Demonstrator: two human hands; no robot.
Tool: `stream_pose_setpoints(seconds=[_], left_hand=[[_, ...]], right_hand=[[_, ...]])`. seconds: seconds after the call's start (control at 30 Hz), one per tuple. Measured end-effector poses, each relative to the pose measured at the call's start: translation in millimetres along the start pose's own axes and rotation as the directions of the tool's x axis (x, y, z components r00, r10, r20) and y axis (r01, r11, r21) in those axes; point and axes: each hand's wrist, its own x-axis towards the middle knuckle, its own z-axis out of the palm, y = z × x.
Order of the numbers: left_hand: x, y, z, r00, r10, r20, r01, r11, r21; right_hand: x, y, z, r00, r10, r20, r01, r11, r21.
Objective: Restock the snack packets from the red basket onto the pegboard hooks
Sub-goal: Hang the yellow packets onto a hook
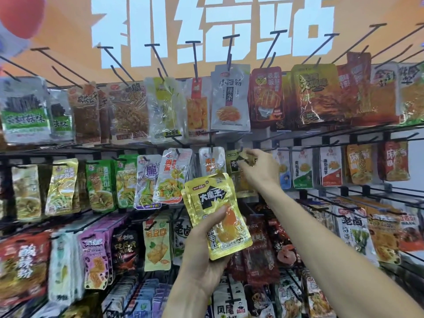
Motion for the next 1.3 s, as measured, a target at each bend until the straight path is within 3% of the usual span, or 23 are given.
stream_pose_setpoints(seconds=[0.07,0.13,0.23,0.57,0.73,0.87,1.1,1.3], left_hand=[[0,-1,-2,1.000,0.007,0.016,-0.007,1.000,0.019],[2,-1,-1,1.000,0.012,0.022,-0.013,1.000,0.028],[2,-3,3,0.999,-0.012,0.029,0.012,1.000,0.020],[0,3,6,1.000,0.001,0.014,0.000,0.998,-0.070],[0,6,6,0.999,0.022,-0.030,-0.025,0.995,-0.100],[-1,6,8,0.998,0.010,-0.066,-0.018,0.993,-0.113],[-4,6,-1,0.997,0.011,-0.071,-0.017,0.996,-0.087],[-5,7,-2,0.997,0.024,-0.073,-0.028,0.998,-0.057]], right_hand=[[-37,-3,-15,1.000,-0.002,-0.002,0.002,0.984,0.178],[-80,-9,-28,0.981,0.015,0.193,-0.097,0.902,0.422],[-104,-5,-31,0.946,0.019,0.323,-0.176,0.867,0.466],[-93,-5,-39,0.939,0.117,0.323,-0.306,0.712,0.631],[-66,-11,-32,0.970,0.171,0.171,-0.242,0.696,0.676],[-32,-7,-27,0.990,0.143,0.008,-0.118,0.781,0.613],[-11,-5,-21,0.997,0.018,-0.075,0.013,0.919,0.394],[-13,-7,-16,0.994,-0.049,-0.095,0.073,0.961,0.265]])
